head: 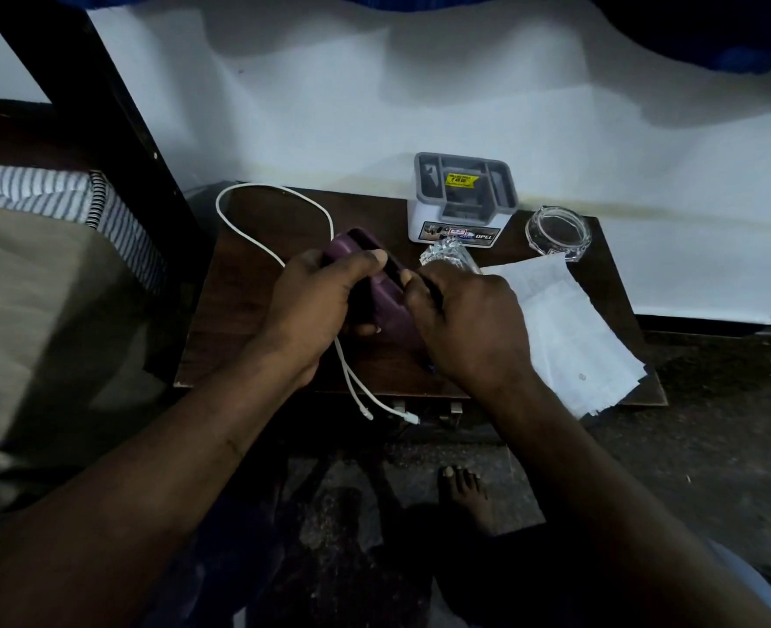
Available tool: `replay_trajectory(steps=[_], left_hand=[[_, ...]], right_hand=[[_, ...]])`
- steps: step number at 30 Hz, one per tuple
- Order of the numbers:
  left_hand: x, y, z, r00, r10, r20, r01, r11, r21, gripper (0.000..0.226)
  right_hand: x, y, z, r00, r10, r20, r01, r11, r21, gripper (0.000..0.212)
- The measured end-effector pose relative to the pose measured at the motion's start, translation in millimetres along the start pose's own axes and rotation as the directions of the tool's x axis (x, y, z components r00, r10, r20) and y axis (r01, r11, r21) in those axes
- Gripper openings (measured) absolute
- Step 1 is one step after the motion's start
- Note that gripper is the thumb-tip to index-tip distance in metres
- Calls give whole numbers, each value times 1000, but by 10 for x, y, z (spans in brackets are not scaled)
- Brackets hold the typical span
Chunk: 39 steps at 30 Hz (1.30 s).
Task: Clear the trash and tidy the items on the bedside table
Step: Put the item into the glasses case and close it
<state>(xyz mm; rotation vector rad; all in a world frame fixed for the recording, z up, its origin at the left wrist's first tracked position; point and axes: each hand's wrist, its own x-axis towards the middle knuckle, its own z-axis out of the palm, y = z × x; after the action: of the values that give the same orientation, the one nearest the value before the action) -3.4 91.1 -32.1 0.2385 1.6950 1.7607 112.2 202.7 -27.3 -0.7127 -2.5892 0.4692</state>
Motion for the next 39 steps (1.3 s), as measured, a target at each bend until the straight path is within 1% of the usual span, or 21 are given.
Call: replay_trajectory(steps=[3,5,7,9,10,12,13,14,16,17,18,19,21,25,28,30,34,39], left_hand=[[-17,-1,18,999,32,35,-31,999,-19,11],[-15,0,23,998,17,55,-13,997,-80,7],[4,2,9,997,-11,76,22,987,-157,2],[23,8,-23,996,-20,89,38,979,-202,11],[30,11,-36,996,-21,91,41,975,-217,15],[33,21,-52,995,-26,92,49,964,-260,18],[35,29,-55,995,-36,92,61,956,-288,19],[36,36,-54,994,-50,93,77,945,-317,23],[40,53,-49,991,-74,110,110,921,-373,28],[42,57,-46,989,-84,122,126,909,-398,30],[42,63,-44,987,-95,132,142,898,-416,32],[41,65,-41,984,-106,140,157,889,-430,35],[42,66,-33,982,-127,143,178,879,-443,42],[58,63,-32,980,-139,140,189,865,-464,45],[85,57,-51,986,-129,111,166,864,-476,46],[97,49,-66,985,-139,102,171,868,-467,41],[83,35,-86,979,-176,99,200,902,-383,38],[58,27,-95,973,-212,90,230,923,-308,23]], right_hand=[[61,110,-3,994,98,54,-102,991,91,39],[89,171,-5,989,140,48,-146,978,152,43],[92,196,0,978,209,26,-208,944,257,41],[86,193,11,952,305,33,-296,888,352,39],[85,195,21,939,342,47,-334,867,369,41],[95,227,42,912,403,81,-402,835,376,48],[100,230,39,892,438,112,-444,798,408,51],[103,220,29,857,486,172,-502,714,487,54],[105,167,-9,759,541,363,-620,429,657,50],[100,141,-32,717,537,444,-654,300,695,47],[95,119,-51,689,528,497,-674,214,707,44],[93,101,-61,666,522,533,-686,150,712,44],[92,79,-67,638,514,573,-700,77,710,47],[80,53,-64,615,488,619,-715,13,699,53],[70,56,-62,606,454,653,-737,12,676,59],[65,57,-62,612,434,661,-736,7,677,59],[68,69,-47,631,462,623,-702,-1,712,52],[74,81,-36,671,517,531,-651,68,756,40]])
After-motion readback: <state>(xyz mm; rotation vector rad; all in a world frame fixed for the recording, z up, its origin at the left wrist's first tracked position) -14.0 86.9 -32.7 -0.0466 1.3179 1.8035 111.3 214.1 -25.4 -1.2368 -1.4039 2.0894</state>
